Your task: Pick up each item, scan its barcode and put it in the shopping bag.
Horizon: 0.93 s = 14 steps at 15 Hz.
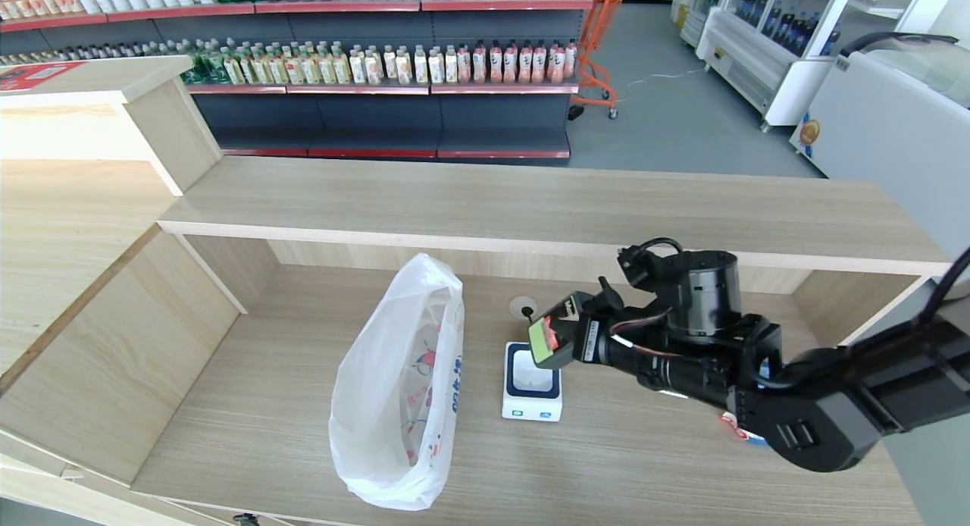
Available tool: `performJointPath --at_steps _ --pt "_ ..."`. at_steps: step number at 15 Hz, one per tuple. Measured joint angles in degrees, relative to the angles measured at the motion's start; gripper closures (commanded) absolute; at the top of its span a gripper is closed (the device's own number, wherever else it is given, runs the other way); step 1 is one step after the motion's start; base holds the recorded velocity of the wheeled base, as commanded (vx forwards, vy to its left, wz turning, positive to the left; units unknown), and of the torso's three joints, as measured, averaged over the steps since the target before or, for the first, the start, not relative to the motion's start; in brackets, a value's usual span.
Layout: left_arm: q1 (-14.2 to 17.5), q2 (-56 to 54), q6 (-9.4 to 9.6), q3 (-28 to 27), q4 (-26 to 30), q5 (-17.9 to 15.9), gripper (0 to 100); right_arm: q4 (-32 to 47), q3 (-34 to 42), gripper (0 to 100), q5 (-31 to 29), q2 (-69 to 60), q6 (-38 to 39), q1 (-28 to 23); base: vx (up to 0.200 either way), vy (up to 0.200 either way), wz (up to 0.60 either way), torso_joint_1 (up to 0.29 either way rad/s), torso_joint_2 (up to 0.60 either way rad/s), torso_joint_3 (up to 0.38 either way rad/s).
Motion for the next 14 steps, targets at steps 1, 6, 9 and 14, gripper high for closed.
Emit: performJointPath --at_steps 1,6,9,14 --pt "0.00 0.00 0.00 0.02 0.00 0.00 0 1.78 3.12 100 0.30 -4.74 -5.84 -0.85 0.000 0.000 0.00 0.000 0.00 0.000" --pt "0.00 0.00 0.00 0.02 0.00 0.00 0 4.35 15.17 100 0.72 -18.70 -20.97 -7.13 0.000 0.000 0.00 0.000 0.00 0.000" --pt "0.00 0.00 0.02 0.02 0.00 -0.02 0 4.49 16.91 100 0.61 -22.00 -20.70 -7.61 0.000 0.000 0.00 0.000 0.00 0.000" --pt "0.00 0.00 0.24 0.00 0.00 -0.06 0 4.35 17.21 100 0.61 -23.84 -16.94 -7.67 -0.080 0.040 0.00 0.005 0.00 0.000"
